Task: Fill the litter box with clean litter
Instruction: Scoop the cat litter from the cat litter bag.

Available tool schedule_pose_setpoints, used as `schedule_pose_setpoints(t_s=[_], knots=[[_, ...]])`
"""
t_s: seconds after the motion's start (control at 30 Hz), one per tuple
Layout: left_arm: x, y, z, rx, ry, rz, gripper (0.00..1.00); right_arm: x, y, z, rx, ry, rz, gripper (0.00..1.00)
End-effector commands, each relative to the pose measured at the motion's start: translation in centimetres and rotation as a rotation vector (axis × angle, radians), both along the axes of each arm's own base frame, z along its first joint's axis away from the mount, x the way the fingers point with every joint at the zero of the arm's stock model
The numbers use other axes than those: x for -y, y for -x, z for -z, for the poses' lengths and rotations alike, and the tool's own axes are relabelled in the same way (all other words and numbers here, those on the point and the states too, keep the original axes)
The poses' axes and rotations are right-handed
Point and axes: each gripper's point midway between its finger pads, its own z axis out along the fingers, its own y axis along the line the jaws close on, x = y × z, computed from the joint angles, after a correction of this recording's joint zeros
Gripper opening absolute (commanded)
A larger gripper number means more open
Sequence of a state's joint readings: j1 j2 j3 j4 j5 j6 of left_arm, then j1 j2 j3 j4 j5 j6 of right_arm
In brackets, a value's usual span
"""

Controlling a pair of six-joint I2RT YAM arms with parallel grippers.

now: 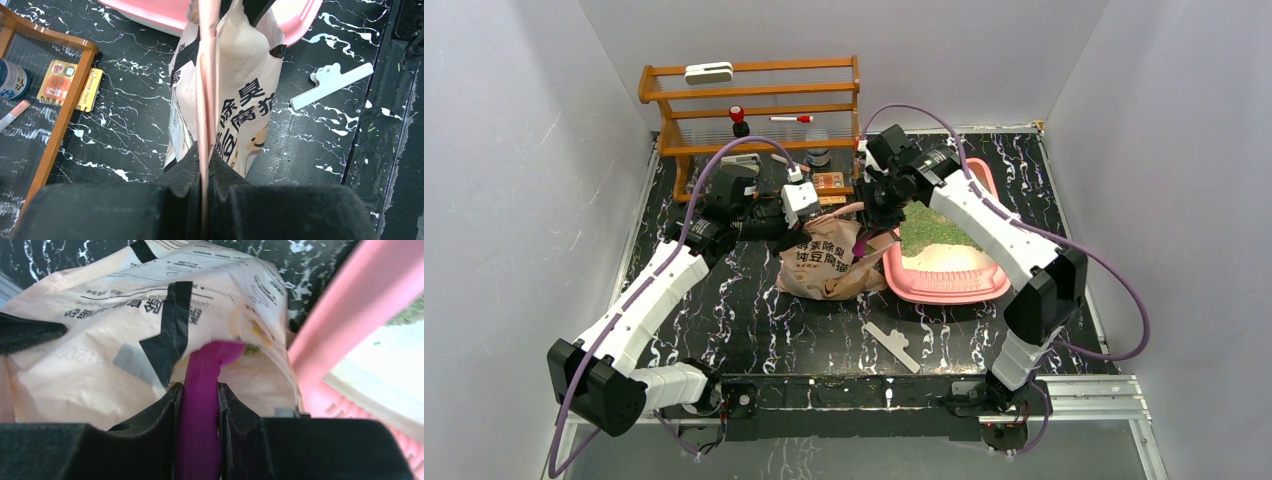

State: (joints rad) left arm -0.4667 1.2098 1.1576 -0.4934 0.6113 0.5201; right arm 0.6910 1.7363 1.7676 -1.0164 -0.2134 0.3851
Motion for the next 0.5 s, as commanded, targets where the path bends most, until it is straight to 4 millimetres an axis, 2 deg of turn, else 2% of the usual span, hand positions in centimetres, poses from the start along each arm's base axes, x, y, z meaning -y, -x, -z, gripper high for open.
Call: schedule_pose_setpoints(t_s=[0.0,0.1,0.2,0.27,0.3,0.4,0.47], knots=[[0.4,0.6,-1.6,0.026,0.04,0.032,0.0,4.5,0.0,-2.6,0.111,0.123,0.071,0.0],[0.4,0.7,-1.8,0.027,0.042,0.032,0.0,5.3,0.3,-2.6,0.11,0.156,0.082,0.0],[0.4,0.8,-1.8,0.027,0.044,0.031,0.0,5.0,0.2,-2.5,0.101,0.15,0.081,0.0],[0.4,0.9,-1.8,0.023,0.047,0.035,0.0,4.5,0.2,-0.8,0.064,0.159,0.061,0.0],[0.5,0.9,-1.8,0.02,0.05,0.035,0.0,4.3,0.4,0.7,0.029,0.173,0.049,0.0],[0.6,0.9,-1.8,0.012,0.052,0.038,0.0,2.1,0.8,4.2,-0.069,0.117,-0.011,0.0],[0.6,0.8,-1.7,0.01,0.051,0.038,0.0,-0.8,1.8,4.6,-0.148,-0.026,-0.084,0.0]])
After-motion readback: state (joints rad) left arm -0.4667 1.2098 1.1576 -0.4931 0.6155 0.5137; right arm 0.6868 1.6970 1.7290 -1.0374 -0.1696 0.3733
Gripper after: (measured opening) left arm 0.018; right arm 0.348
